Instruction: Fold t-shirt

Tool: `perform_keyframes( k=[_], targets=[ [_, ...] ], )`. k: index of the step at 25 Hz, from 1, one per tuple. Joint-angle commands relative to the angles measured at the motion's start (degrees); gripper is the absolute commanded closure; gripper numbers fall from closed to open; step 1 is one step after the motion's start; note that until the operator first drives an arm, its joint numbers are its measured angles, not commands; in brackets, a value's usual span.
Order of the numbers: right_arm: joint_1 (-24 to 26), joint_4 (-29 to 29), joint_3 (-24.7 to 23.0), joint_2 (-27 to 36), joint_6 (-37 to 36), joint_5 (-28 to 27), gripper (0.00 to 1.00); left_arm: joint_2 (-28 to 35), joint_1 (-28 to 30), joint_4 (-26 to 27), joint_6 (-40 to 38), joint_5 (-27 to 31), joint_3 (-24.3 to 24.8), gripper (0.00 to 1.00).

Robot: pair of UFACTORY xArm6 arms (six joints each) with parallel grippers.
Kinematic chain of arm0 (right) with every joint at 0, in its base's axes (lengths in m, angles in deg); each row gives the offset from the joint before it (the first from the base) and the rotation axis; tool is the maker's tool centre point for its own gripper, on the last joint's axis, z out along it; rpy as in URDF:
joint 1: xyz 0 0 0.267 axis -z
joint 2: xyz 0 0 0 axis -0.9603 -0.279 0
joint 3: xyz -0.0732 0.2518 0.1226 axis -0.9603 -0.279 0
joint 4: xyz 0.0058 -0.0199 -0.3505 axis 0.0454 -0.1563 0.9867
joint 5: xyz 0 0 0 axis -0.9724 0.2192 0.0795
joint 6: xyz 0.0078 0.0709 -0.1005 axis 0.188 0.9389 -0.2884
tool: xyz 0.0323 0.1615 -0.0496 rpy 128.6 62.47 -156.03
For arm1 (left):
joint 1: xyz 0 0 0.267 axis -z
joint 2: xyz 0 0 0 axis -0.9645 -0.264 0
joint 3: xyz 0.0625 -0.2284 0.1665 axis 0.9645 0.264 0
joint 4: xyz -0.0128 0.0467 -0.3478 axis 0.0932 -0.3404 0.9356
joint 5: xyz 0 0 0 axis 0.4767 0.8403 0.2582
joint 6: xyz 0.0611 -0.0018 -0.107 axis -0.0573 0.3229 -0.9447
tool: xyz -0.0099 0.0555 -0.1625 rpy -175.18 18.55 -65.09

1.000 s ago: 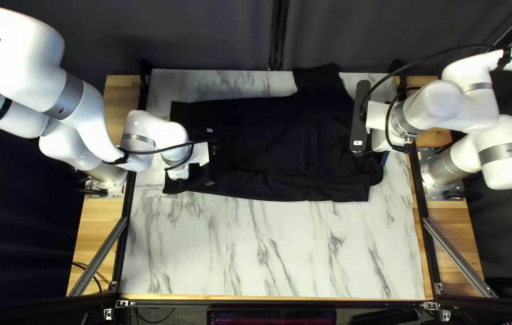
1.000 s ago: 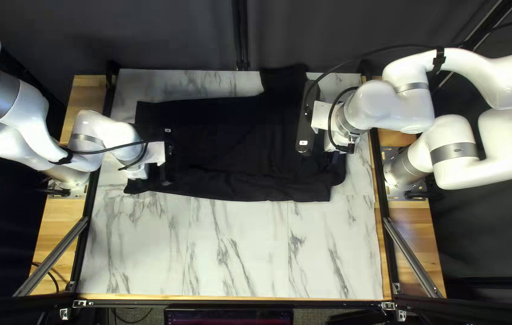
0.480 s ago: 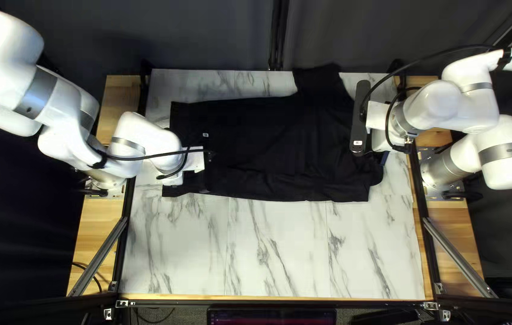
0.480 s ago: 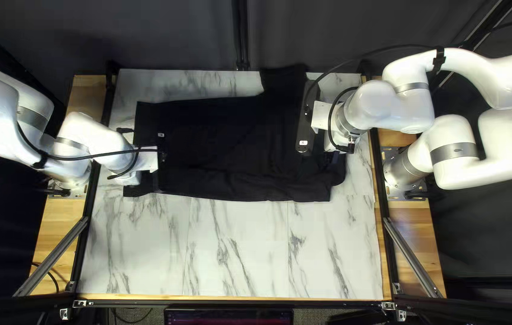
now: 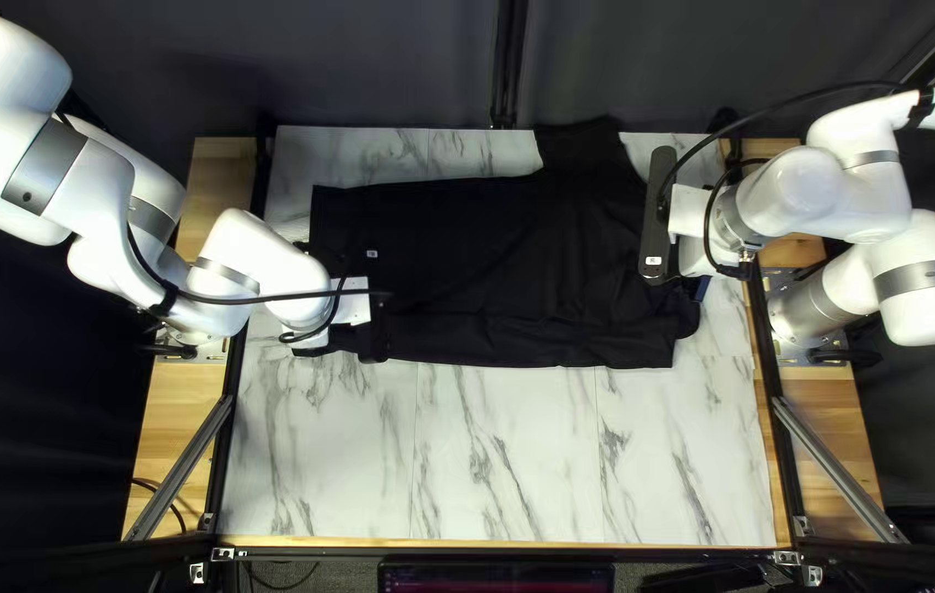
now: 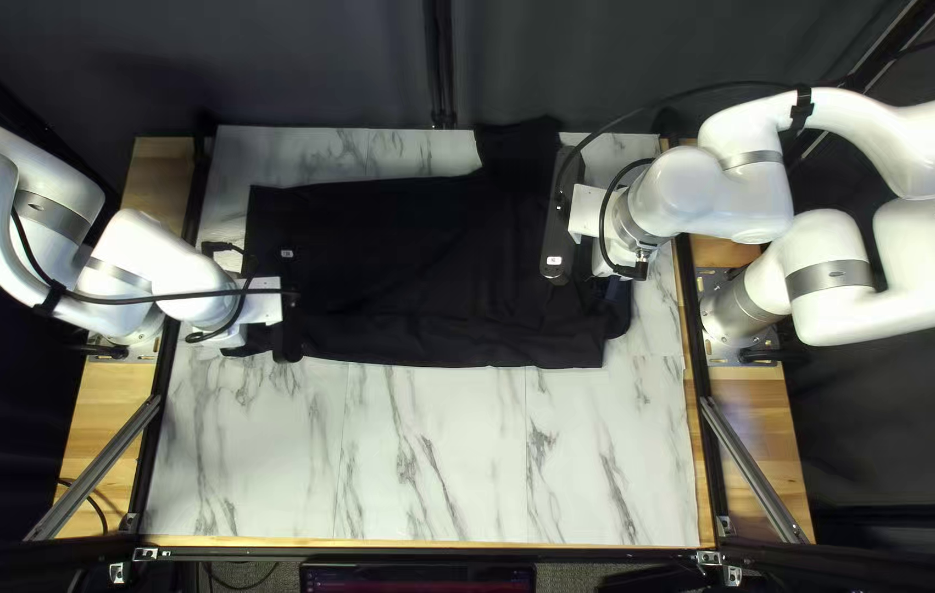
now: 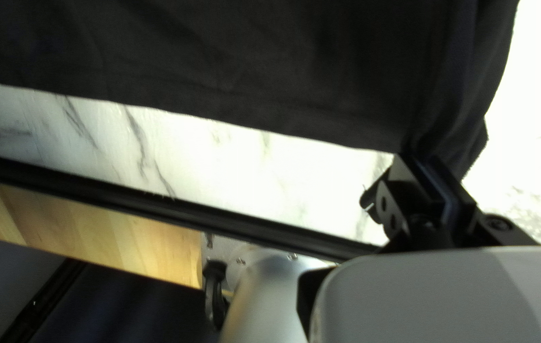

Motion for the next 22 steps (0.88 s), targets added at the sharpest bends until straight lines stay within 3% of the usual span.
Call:
perform_keyframes(
  k=[1,11,16,22],
  targets=[
    [0.0,0.0,0.0,0.0,0.0,0.0,0.0,-1.36,1.82,0.55,-1.25,3.24,-3.38,1.0],
    [0.0,0.0,0.0,0.0,0.0,0.0,0.0,-6.83,5.19,1.86,-1.83,4.16,-8.88,0.99],
    [0.0,0.0,0.0,0.0,0.0,0.0,0.0,-6.91,3.02,2.05,1.1,1.23,-6.91,0.99],
    [0.0,0.0,0.0,0.0,0.0,0.0,0.0,-3.62,-4.43,0.6,6.54,-2.94,-0.96,0.99]
  ],
)
